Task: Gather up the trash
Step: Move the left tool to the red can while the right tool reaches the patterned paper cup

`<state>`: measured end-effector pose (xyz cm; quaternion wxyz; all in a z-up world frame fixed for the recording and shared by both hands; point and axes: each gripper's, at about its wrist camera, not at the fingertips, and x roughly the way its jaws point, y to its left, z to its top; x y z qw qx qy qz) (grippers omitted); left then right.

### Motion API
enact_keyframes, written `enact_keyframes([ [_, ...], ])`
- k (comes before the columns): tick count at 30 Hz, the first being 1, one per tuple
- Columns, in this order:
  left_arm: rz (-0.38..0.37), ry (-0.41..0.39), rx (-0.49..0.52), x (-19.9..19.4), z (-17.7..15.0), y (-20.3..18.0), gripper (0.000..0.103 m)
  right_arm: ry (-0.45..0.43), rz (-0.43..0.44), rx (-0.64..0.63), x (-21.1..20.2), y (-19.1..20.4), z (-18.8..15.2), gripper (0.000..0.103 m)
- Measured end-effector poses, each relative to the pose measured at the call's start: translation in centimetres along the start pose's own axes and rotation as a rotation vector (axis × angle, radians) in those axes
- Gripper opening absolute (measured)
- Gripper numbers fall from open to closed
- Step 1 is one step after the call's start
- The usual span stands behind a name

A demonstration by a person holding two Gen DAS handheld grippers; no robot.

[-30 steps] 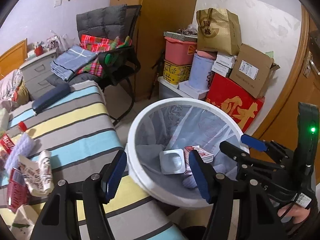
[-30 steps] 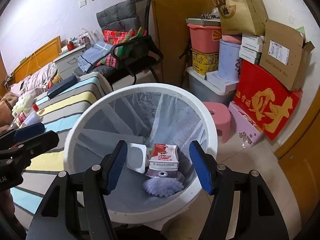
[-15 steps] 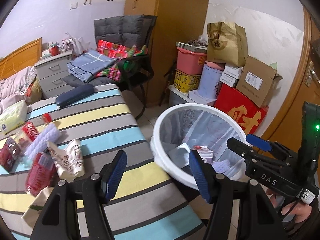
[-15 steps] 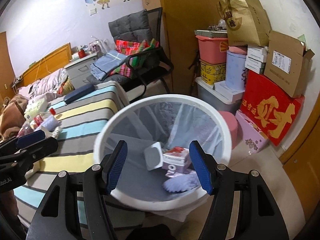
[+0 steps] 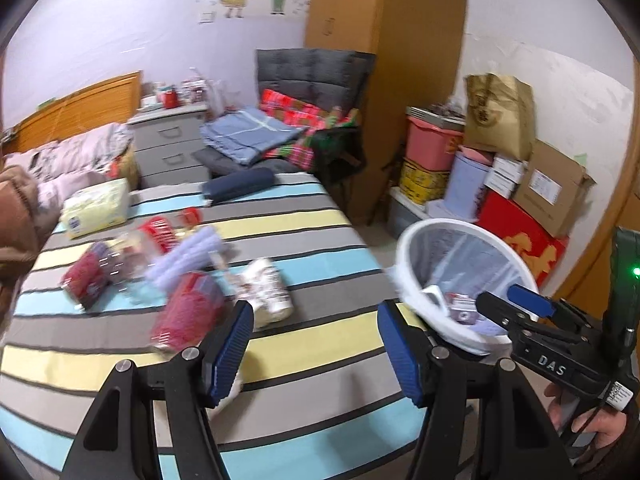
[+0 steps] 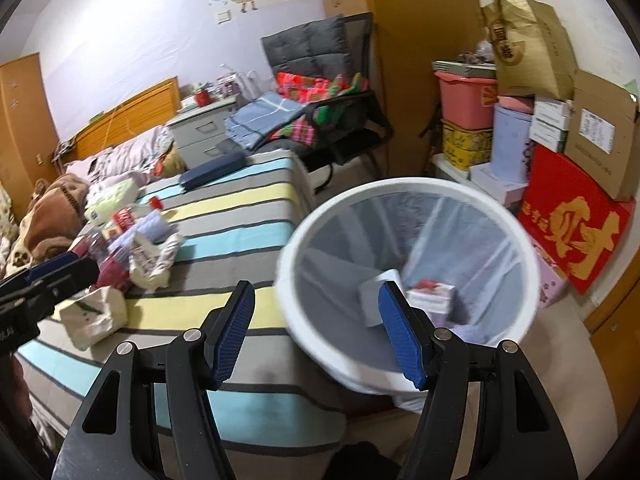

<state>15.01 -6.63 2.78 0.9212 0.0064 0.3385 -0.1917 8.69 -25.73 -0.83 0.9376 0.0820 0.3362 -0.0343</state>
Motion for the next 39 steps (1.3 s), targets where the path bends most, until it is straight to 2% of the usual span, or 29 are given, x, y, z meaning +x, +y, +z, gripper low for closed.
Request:
enact_keyframes([
  [11, 0.107, 0.003, -0.109, -1.5, -1.5, 7.7, 0.064, 0.027, 0.068, -0.064, 1.3, 4.4, -0.2, 0.066],
  [17, 0.133, 0.014, -0.143, -1.2, -1.6, 10.8, 0.064, 0.045, 0.095, -0.094, 2.8, 6.6, 0.3, 0.066],
  [26, 0.109, 0.051, -0.166, 1.4, -1.1, 13.3, 0.064, 0.095, 0.140, -0.146, 6.2, 9.8, 1.3, 0.066],
  [39, 0.031, 0.146, -0.116, 6.5, -0.6, 13.3, 0.064, 0.172, 0.207, -0.145, 9.5, 10.8, 2.0, 0.066],
])
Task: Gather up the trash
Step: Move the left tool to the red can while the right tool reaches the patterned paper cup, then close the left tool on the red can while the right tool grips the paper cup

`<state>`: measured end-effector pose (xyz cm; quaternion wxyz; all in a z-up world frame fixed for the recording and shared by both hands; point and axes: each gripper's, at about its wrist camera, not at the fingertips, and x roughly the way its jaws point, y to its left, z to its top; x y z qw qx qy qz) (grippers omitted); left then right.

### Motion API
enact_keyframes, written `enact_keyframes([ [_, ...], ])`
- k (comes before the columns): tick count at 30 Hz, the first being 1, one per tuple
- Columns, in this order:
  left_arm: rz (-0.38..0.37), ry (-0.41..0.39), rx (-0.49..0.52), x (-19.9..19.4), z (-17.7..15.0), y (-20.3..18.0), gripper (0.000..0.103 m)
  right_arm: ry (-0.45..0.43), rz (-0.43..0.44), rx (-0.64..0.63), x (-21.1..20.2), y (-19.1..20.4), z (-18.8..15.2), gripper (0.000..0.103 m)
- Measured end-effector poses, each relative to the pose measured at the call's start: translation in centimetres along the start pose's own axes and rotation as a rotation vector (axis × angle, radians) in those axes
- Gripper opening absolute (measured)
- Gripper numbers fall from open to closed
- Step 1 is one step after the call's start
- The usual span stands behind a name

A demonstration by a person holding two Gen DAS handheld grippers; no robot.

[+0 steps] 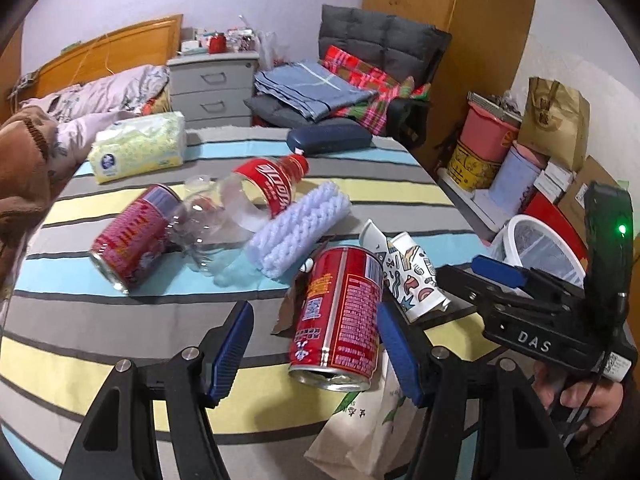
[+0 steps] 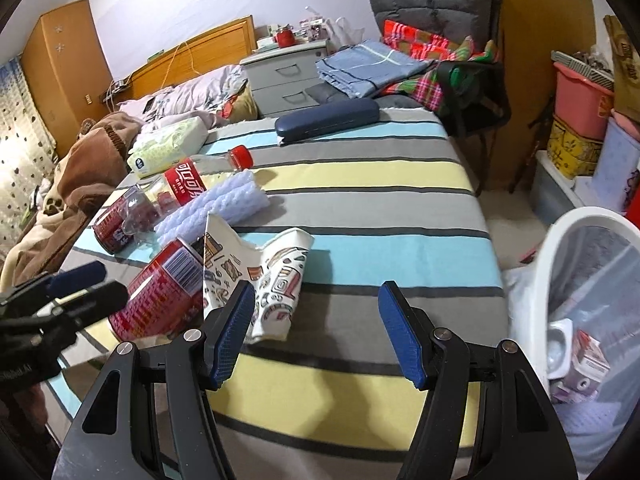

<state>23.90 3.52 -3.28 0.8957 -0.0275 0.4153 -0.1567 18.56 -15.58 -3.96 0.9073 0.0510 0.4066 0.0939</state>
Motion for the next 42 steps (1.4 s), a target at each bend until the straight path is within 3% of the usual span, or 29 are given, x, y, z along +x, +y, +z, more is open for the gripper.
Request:
enact_keyframes([
  [4, -0.017, 0.032, 0.013, 1.2, 0.1, -0.1, 0.064, 0.024, 0.022, 0.010, 0.8, -0.1, 0.2, 0.065],
  [7, -0.039, 0.051, 0.025, 1.9, 0.2, -0.2, 0.064, 0.048, 0.042, 0.007, 1.4, 0.0, 0.3, 0.058],
  [11, -0.043, 0.061, 0.046, 2.4, 0.4, -0.6, 0.064, 0.072, 0.071, 0.017, 2.1, 0.0, 0.3, 0.056],
  [14, -0.044, 0.074, 0.057, 3.0, 0.6, -0.7, 0.064, 0.077, 0.101, 0.036, 2.2, -0.2, 0.3, 0.048],
  [17, -0.042, 0.086, 0.051, 3.6, 0.7, -0.6, 0.064, 0.080, 0.137, 0.041, 2.2, -0.1, 0.4, 0.031],
  [25, -0.035, 0.085, 0.051, 4.3, 1.0, -0.4, 0.064, 0.070, 0.161, 0.060, 2.3, -0.4, 0.6, 0.024],
  [28, -0.032, 0.073, 0.037, 4.0, 1.0, -0.2, 0.057, 0.047, 0.114, 0.020, 1.9, 0.0, 0.6, 0.024],
  [34, -0.011, 0.060, 0.017, 3.4, 0.9, 0.2, 0.055, 0.013, 0.025, -0.060, 1.5, 0.6, 0.9, 0.023],
  [37, -0.009, 0.058, 0.011, 3.1, 0.6, 0.3, 0.055, 0.019, 0.021, -0.058, 1.8, 0.4, 1.1, 0.025],
  [42, -0.025, 0.048, -0.009, 2.7, 0.3, 0.8, 0.055, 0.070, 0.052, 0.018, 2.3, -0.4, 0.7, 0.046],
])
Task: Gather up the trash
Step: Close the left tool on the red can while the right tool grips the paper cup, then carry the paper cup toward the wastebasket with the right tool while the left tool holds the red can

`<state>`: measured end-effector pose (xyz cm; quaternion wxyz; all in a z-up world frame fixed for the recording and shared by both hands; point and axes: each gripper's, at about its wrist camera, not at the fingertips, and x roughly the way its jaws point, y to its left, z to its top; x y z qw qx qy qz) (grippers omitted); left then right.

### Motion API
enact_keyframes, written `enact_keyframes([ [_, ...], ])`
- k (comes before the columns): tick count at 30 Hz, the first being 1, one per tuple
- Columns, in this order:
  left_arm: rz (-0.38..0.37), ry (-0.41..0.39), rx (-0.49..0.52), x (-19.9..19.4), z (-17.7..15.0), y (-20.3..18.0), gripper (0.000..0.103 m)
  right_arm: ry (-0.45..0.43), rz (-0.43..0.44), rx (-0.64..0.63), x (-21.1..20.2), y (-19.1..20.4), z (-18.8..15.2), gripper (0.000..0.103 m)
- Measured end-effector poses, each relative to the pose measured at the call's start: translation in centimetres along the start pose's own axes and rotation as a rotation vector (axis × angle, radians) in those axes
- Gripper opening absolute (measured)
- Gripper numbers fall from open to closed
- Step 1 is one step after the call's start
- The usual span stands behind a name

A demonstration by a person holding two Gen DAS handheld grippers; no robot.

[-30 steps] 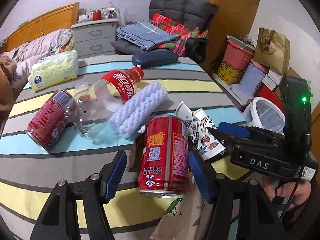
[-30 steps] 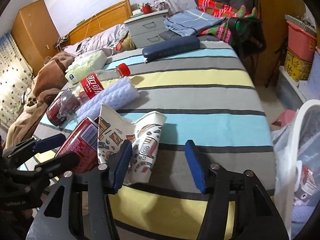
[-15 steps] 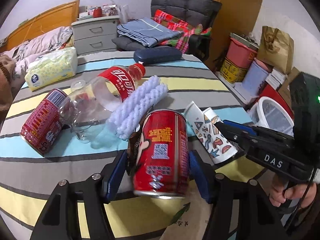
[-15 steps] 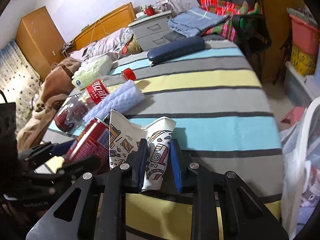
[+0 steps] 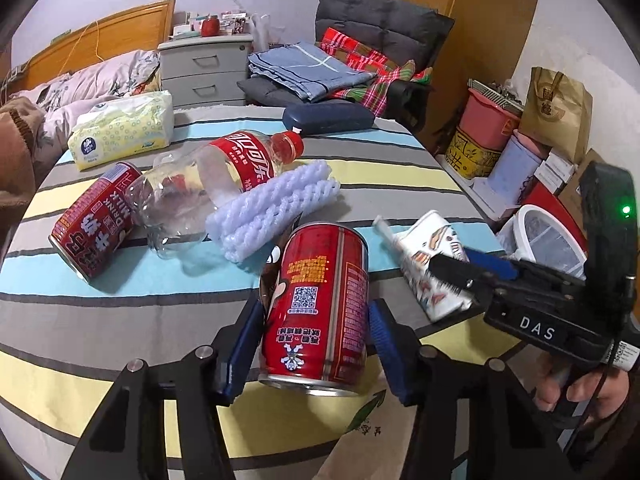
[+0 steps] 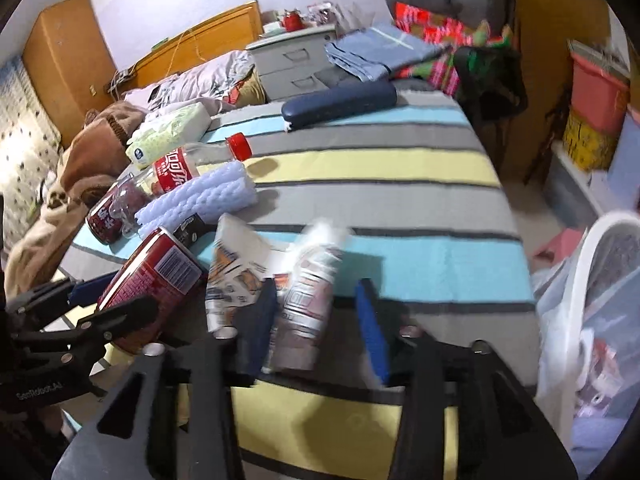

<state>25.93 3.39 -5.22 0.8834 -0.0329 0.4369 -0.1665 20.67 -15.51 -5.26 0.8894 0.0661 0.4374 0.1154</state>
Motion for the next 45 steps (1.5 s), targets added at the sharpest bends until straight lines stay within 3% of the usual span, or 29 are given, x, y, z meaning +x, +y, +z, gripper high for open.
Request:
enact_keyframes([
  [5, -0.012, 0.013, 0.009, 0.4, 0.4, 0.0, 0.055, 0.011, 0.037, 0.062, 0.3, -0.1, -0.4, 0.046],
  [6, -0.016, 0.017, 0.008, 0.5, 0.5, 0.1, 0.055, 0.012, 0.043, 0.068, 0.3, -0.1, -0.5, 0.042],
  [8, -0.022, 0.024, 0.008, 0.7, 0.5, 0.1, 0.056, 0.002, 0.079, 0.063, 0.0, 0.1, -0.5, 0.022],
  [9, -0.023, 0.030, 0.006, 1.0, 0.6, 0.0, 0.056, -0.002, 0.080, 0.059, -0.1, 0.3, -0.5, 0.019],
  [21, -0.009, 0.029, 0.007, 1.3, 0.7, -0.7, 0.055, -0.033, 0.006, 0.012, -0.9, 0.4, -0.6, 0.019],
  [37, 0.031, -0.073, 0.015, -3.9, 0.2, -2.3, 0.054, -0.113, -0.016, 0.030, -3.6, 0.5, -0.8, 0.019],
  [45, 0.015, -0.115, 0.019, -6.4, -0.2, -3.4, 0.054, -0.167, -0.025, 0.034, -5.7, 0.5, -0.9, 0.019],
])
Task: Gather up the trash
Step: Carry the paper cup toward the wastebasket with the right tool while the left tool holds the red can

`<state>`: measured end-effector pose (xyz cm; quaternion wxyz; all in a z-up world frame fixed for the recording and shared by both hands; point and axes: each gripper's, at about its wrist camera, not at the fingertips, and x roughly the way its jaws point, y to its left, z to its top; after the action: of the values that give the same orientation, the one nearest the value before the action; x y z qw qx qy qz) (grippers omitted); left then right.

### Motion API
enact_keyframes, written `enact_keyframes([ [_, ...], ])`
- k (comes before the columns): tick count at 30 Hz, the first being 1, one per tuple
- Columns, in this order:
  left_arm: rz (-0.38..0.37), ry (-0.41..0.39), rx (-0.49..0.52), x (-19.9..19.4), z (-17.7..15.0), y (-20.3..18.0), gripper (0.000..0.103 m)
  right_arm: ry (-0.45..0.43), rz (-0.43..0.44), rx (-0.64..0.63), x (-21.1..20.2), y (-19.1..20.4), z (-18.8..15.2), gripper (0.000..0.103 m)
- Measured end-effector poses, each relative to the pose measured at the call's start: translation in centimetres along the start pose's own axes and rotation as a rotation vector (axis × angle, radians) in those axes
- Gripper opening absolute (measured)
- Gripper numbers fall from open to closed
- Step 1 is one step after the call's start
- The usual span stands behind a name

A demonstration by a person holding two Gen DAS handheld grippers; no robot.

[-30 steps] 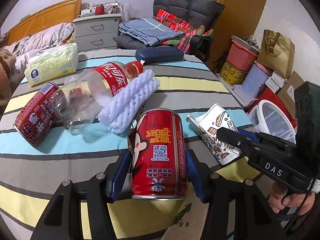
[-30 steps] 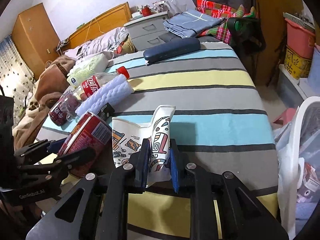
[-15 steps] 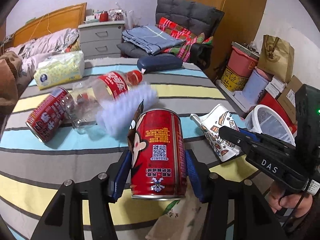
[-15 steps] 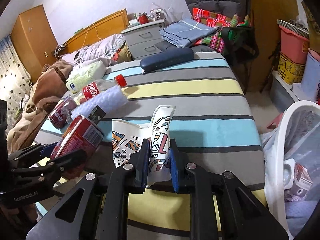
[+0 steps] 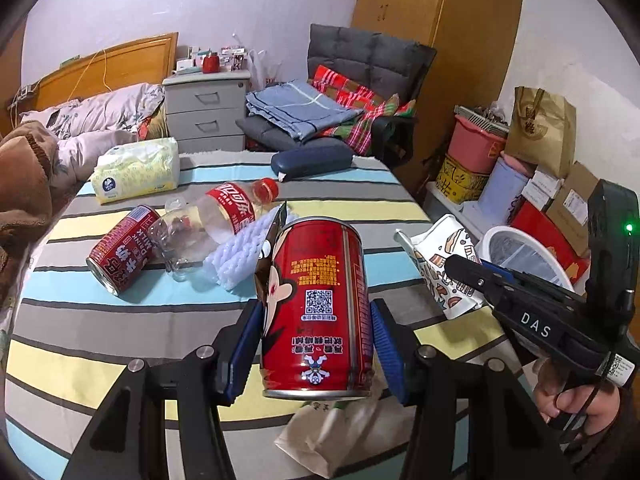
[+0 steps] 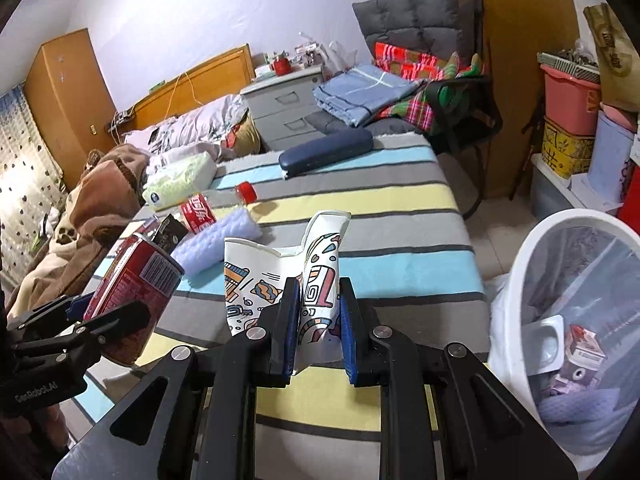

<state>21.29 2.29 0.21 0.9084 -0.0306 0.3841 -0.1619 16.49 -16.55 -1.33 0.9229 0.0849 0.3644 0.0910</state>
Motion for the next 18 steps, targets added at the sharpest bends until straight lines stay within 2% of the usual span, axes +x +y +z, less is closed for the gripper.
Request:
enact_keyframes([
  [9, -0.011, -0.041, 0.037, -1.9, 0.5, -2.8, 0.055, -0.054, -0.019, 0.016, -2.1, -1.1, 0.2, 0.019],
  [18, -0.048, -0.048, 0.091, -2.1, 0.8, -7.1, 0.055, -0.111, -0.067, 0.051, -5.0, -3.6, 0.1, 0.019],
])
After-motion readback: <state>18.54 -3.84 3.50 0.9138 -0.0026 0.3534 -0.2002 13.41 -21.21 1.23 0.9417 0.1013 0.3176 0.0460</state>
